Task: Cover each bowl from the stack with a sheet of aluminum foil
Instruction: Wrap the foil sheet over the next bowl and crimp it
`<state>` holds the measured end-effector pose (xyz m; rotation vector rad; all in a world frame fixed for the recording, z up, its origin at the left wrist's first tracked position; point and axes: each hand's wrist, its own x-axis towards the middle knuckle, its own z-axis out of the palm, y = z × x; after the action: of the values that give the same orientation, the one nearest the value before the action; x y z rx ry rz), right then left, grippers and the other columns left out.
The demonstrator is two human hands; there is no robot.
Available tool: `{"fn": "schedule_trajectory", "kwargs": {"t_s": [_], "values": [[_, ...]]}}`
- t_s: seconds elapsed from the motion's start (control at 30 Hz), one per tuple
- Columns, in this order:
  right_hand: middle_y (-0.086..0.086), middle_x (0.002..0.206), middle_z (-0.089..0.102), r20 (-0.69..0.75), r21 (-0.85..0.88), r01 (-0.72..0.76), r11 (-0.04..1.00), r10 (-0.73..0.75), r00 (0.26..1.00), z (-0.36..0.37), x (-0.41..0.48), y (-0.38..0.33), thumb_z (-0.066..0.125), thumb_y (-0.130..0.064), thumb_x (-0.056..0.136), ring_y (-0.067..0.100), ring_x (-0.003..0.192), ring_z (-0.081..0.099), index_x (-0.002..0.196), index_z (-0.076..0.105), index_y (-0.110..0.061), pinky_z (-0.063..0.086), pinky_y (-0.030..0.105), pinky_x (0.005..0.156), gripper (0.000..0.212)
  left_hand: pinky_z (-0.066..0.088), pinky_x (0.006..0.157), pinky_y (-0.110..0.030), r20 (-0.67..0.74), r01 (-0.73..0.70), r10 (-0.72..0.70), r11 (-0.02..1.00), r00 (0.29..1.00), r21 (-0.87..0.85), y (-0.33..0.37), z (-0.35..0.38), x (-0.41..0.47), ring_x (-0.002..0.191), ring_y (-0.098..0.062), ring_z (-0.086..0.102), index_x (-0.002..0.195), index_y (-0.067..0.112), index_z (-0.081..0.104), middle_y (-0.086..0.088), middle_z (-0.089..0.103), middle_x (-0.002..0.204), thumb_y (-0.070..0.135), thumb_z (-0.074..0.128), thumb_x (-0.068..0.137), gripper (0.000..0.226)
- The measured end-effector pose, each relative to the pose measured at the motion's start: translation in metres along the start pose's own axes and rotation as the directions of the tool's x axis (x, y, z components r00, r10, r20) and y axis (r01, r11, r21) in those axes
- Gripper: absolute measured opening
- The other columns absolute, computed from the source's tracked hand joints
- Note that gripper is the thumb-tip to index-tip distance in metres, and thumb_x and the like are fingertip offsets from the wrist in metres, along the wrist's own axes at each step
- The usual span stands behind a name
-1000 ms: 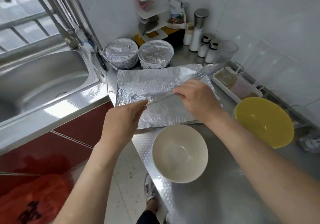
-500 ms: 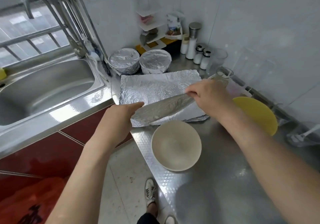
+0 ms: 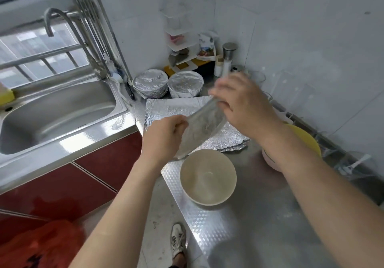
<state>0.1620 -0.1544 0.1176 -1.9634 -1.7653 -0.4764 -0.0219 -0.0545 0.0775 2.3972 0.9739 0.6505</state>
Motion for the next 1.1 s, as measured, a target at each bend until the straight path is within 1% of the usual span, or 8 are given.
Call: {"fn": "schedule_trajectory", "kwargs": {"t_s": [0.1, 0.17, 0.33, 0.57, 0.7, 0.93, 1.0, 1.1], "values": [[0.015, 0.154, 0.026, -0.223, 0.017, -0.226, 0.974, 0.224, 0.949, -0.013, -0.005, 0.004, 0.065, -0.027, 0.084, 0.036, 0.138, 0.026, 0.148, 0.032, -0.017, 0.024, 0.045, 0.111, 0.073, 0.033, 0.059, -0.028, -0.143, 0.177, -0.247, 0.907, 0.958, -0.381, -0.009, -0.003, 0.002, 0.055, -0.010, 0.044, 0.083, 0.011, 0.065, 0.011, 0.049, 0.058, 0.017, 0.058, 0.096, 0.016], [0.015, 0.158, 0.015, -0.233, 0.222, -0.414, 0.883, 0.460, 0.857, -0.012, -0.016, 0.007, 0.066, -0.034, 0.086, 0.033, 0.144, 0.016, 0.152, 0.017, -0.015, 0.015, 0.041, 0.117, 0.085, 0.036, 0.063, -0.032, -0.076, 0.270, -0.475, 0.616, 0.877, -0.740, -0.014, -0.008, -0.002, 0.060, -0.017, 0.044, 0.085, 0.004, 0.060, -0.003, 0.050, 0.067, 0.017, 0.057, 0.097, 0.018], [-0.001, 0.150, 0.037, 0.466, 0.649, -0.742, 0.172, 0.681, 0.565, 0.019, -0.048, 0.009, 0.072, -0.076, 0.056, 0.016, 0.136, 0.037, 0.150, 0.022, -0.022, 0.034, 0.039, 0.107, 0.119, 0.046, 0.053, -0.025, 0.237, 0.354, -0.624, 0.068, 0.745, -0.933, -0.017, -0.001, -0.021, 0.055, -0.013, 0.053, 0.099, 0.011, 0.060, -0.003, 0.058, 0.074, 0.007, 0.051, 0.099, 0.009], [0.010, 0.111, 0.068, 0.778, 0.615, -0.618, -0.490, 0.504, 0.374, 0.072, -0.099, 0.010, 0.083, -0.013, 0.060, 0.023, 0.086, 0.060, 0.149, 0.027, -0.016, 0.047, 0.028, 0.063, 0.105, 0.047, 0.099, -0.053, 0.382, 0.450, -0.639, -0.063, 0.667, -0.891, -0.028, 0.037, -0.053, 0.108, -0.033, 0.062, 0.116, 0.009, 0.061, -0.017, 0.066, 0.119, 0.000, 0.051, 0.097, 0.024], [0.009, 0.119, 0.065, 0.700, 0.666, -0.655, -0.356, 0.603, 0.383, 0.081, -0.115, 0.011, 0.072, 0.007, 0.076, 0.023, 0.099, 0.064, 0.134, 0.049, -0.018, 0.049, 0.028, 0.068, 0.067, 0.050, 0.096, -0.051, 0.442, 0.507, -0.610, -0.075, 0.658, -0.859, -0.041, 0.043, -0.068, 0.107, -0.029, 0.065, 0.120, 0.009, 0.061, -0.011, 0.070, 0.115, 0.001, 0.059, 0.092, 0.029], [0.010, 0.144, 0.043, 0.442, 0.449, -0.881, 0.151, 0.819, 0.366, 0.069, -0.138, 0.025, 0.077, -0.017, 0.079, 0.027, 0.126, 0.047, 0.147, 0.028, -0.018, 0.041, 0.042, 0.102, 0.084, 0.051, 0.082, -0.043, 0.391, 0.617, -0.761, 0.016, 0.519, -0.787, -0.065, 0.058, -0.082, 0.094, -0.027, 0.064, 0.099, 0.004, 0.062, -0.009, 0.067, 0.100, 0.012, 0.075, 0.083, 0.022], [0.012, 0.152, 0.030, 0.305, 0.259, -0.867, 0.425, 0.816, 0.491, 0.057, -0.134, 0.012, 0.074, -0.036, 0.080, 0.031, 0.137, 0.032, 0.151, 0.016, -0.014, 0.030, 0.045, 0.110, 0.094, 0.047, 0.073, -0.039, 0.375, 0.615, -0.776, 0.020, 0.506, -0.788, -0.063, 0.066, -0.085, 0.082, -0.024, 0.059, 0.093, 0.005, 0.060, -0.012, 0.061, 0.089, 0.008, 0.073, 0.084, 0.016], [-0.010, 0.158, -0.004, 0.574, 0.059, -0.601, 0.797, 0.466, 0.674, 0.047, -0.129, -0.036, 0.059, -0.069, 0.075, 0.019, 0.146, 0.000, 0.152, -0.005, -0.027, 0.013, 0.051, 0.115, 0.109, 0.045, 0.068, -0.036, 0.330, 0.599, -0.797, 0.050, 0.506, -0.799, -0.053, 0.078, -0.086, 0.072, -0.021, 0.056, 0.084, 0.009, 0.061, -0.009, 0.060, 0.081, 0.007, 0.071, 0.085, 0.010]]}}
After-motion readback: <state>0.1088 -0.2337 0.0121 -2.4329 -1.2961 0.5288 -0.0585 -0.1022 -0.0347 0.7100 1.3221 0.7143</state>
